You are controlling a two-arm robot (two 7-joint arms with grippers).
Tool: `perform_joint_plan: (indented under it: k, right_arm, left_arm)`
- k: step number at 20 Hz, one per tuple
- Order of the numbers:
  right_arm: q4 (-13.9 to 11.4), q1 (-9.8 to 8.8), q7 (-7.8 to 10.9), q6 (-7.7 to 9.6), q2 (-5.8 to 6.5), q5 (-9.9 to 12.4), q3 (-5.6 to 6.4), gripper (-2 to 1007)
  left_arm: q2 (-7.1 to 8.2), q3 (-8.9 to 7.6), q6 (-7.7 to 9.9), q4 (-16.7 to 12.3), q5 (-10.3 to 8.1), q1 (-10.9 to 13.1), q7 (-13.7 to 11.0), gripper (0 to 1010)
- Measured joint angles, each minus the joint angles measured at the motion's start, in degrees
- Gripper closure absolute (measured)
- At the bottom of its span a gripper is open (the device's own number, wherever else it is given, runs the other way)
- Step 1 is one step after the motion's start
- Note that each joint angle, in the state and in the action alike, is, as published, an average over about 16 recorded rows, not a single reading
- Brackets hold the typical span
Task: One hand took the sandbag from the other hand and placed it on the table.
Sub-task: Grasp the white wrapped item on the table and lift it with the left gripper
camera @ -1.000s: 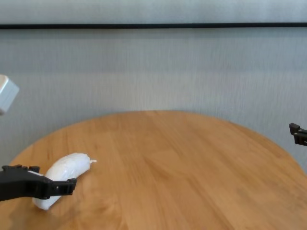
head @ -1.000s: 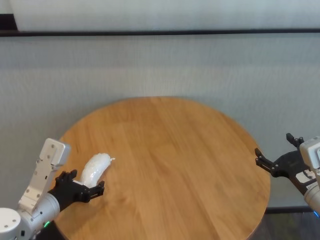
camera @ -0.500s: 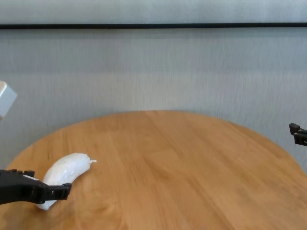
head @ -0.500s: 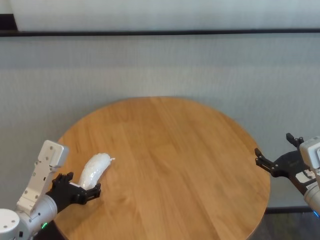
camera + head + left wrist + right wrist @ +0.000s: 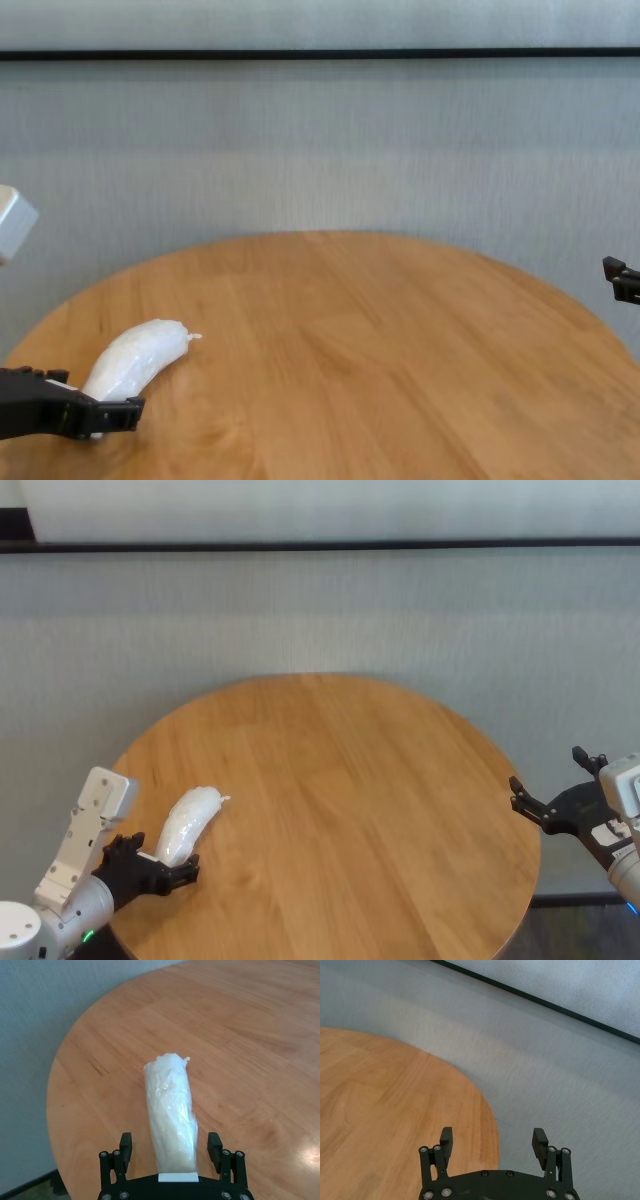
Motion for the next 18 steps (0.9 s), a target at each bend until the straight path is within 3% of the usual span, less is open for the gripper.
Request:
perform_joint_plan:
  k: [18]
  right_arm:
    - [0.0, 0.0, 0.0, 0.0, 0.0, 0.0, 0.0, 4]
  left_arm:
    - [-1.52, -2.04, -1.71, 1.9, 1.57, 0.3, -1.6, 10]
